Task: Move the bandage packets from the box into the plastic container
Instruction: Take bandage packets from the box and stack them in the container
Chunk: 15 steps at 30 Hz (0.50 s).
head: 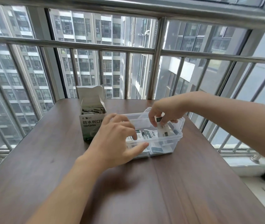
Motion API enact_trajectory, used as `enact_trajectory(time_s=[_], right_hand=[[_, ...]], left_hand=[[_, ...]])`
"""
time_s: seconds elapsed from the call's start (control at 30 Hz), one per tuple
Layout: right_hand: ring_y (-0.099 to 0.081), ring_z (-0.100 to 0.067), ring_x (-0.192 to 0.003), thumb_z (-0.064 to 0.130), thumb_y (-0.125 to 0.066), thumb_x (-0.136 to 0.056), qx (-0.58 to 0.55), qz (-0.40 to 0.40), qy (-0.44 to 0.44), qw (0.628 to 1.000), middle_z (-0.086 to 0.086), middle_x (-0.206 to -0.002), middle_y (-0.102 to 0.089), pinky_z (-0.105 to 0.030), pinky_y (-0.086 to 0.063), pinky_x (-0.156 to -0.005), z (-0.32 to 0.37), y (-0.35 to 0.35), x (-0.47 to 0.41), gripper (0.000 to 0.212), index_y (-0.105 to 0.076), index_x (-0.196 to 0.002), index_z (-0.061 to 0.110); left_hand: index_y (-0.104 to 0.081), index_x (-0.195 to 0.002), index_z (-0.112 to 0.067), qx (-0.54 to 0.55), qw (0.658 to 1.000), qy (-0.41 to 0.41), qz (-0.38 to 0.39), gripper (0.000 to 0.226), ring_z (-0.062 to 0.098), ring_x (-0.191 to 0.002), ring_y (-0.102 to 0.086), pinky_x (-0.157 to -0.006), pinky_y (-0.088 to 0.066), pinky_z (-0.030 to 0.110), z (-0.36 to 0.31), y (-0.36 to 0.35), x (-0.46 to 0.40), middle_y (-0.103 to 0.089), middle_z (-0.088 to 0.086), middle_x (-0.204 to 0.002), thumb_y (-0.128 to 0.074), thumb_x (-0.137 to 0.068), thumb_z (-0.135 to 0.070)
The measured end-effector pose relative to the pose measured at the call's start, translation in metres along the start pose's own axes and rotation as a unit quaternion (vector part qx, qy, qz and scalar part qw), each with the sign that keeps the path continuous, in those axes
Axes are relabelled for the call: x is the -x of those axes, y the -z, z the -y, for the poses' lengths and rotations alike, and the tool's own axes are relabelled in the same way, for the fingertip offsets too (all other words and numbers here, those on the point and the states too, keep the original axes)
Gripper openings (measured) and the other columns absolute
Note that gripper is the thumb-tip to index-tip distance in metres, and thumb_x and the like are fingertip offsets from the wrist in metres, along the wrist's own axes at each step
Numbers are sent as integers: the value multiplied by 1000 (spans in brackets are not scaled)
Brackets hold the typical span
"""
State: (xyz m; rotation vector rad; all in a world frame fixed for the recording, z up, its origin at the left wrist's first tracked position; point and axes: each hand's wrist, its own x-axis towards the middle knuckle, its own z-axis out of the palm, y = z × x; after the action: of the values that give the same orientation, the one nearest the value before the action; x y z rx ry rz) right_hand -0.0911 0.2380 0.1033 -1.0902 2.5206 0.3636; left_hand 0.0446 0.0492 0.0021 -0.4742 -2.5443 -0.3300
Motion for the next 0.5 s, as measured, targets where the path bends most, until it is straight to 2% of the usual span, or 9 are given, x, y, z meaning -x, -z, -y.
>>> enact_trajectory(time_s=[0.1,0.17,0.27,0.33,0.37,0.43,0.5], right_hand=[[-57,-10,-47,8,-66,-95,41,1,-15,999,-8,-101,-66,-17,-43,-39,7,-4,-3,18,-65,-104,23],[-60,-13,-52,11,-68,-95,56,-2,-26,998,-1,-104,-62,-21,-48,-43,10,-6,-4,21,-63,-110,25],[-70,-24,-77,19,-71,-93,87,15,-33,996,4,-107,-57,-34,-59,-63,15,-9,-5,33,-59,-123,27],[-70,-29,-91,25,-72,-93,135,28,-34,990,2,-111,-60,-45,-60,-80,18,-13,-7,40,-56,-129,27],[-70,-29,-93,28,-72,-93,157,34,-38,986,1,-111,-61,-47,-58,-83,21,-15,-8,43,-55,-132,27],[-69,-28,-94,31,-71,-93,192,41,-43,980,-2,-116,-63,-43,-57,-81,29,-17,-7,50,-51,-139,28],[-65,-23,-88,23,-67,-96,211,45,-40,976,-3,-122,-62,-35,-51,-65,36,-19,-4,56,-44,-147,26]], left_hand=[[-78,-77,-28,-20,999,11,41,65,6,-109,-55,-112,-30,40,0,-4,0,-72,-20,-86,-41,-84,-80],[-79,-79,-29,-25,998,16,53,68,8,-110,-55,-113,-30,42,0,-5,0,-72,-18,-86,-37,-84,-81],[-80,-84,-30,-26,997,19,67,71,7,-112,-55,-116,-27,43,0,-5,0,-72,-17,-91,-33,-83,-83],[-80,-85,-30,-25,997,19,72,71,6,-112,-55,-116,-27,43,0,-5,0,-72,-17,-91,-33,-83,-83],[-79,-84,-29,-23,997,18,72,71,7,-111,-56,-116,-27,42,0,-5,0,-72,-17,-90,-33,-83,-83],[-78,-82,-29,-20,997,19,69,70,8,-108,-56,-115,-29,42,0,-5,0,-71,-16,-89,-34,-83,-83],[-77,-80,-28,-19,997,20,67,68,8,-105,-56,-114,-30,40,0,-5,0,-70,-16,-87,-35,-83,-82]])
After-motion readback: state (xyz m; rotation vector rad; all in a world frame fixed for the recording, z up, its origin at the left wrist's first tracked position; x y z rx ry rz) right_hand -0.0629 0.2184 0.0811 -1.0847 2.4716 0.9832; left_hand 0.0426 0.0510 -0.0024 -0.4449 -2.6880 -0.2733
